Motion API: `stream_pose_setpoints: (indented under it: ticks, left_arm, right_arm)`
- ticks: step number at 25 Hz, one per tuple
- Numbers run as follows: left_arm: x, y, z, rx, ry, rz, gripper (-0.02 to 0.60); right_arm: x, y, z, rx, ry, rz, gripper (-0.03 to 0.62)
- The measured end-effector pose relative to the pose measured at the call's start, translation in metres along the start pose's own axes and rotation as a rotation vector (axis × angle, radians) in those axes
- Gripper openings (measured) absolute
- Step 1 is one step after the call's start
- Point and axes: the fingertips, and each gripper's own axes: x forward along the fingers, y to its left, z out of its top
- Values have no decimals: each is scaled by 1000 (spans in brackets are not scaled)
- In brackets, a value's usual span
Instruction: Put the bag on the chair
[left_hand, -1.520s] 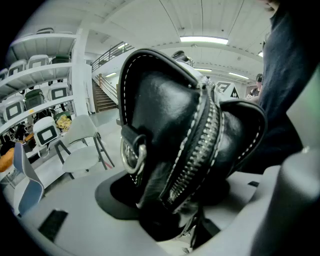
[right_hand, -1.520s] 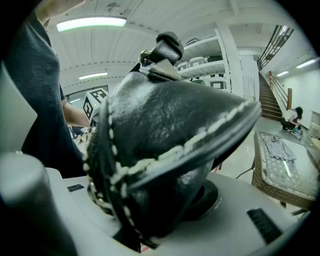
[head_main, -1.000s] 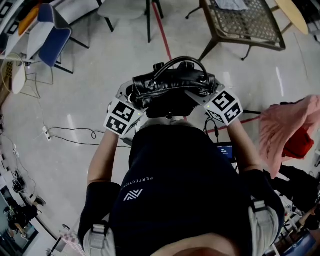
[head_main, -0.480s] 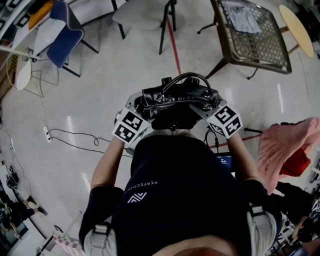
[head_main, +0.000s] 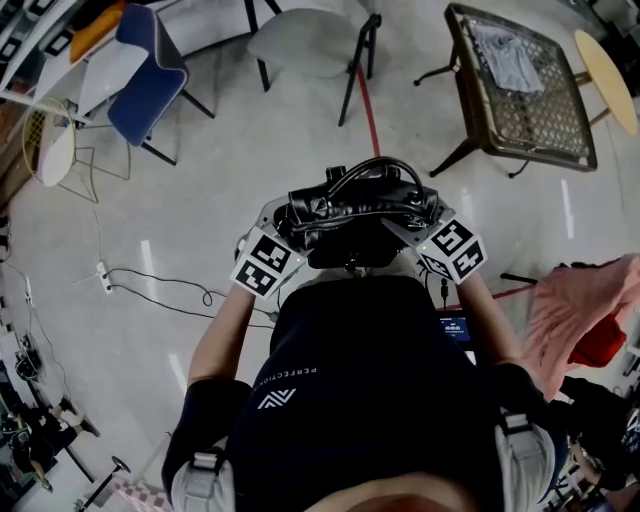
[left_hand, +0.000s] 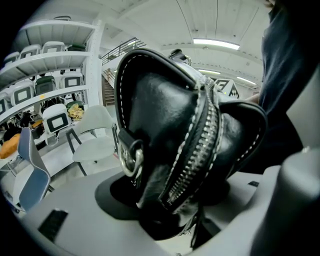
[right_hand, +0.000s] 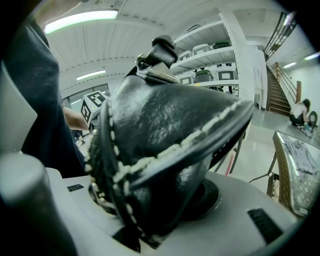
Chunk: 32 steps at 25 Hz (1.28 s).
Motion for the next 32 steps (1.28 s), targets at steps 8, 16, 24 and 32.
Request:
stream_pose_setpoints:
  ticks: [8, 16, 24, 32]
  left_arm:
    - [5, 35, 2, -21, -1, 5, 301]
    - [17, 48, 8, -29, -5, 36, 301]
    - [48, 96, 37, -48, 6, 60, 301]
    - [71, 135, 63, -58, 10, 77, 301]
  right_arm:
    - [24, -20, 20, -7, 17, 10, 192]
    - [32, -40, 25, -24, 12, 22, 192]
    - [49, -101, 49, -32, 14, 48, 192]
    - [61, -148, 73, -40, 17, 61, 192]
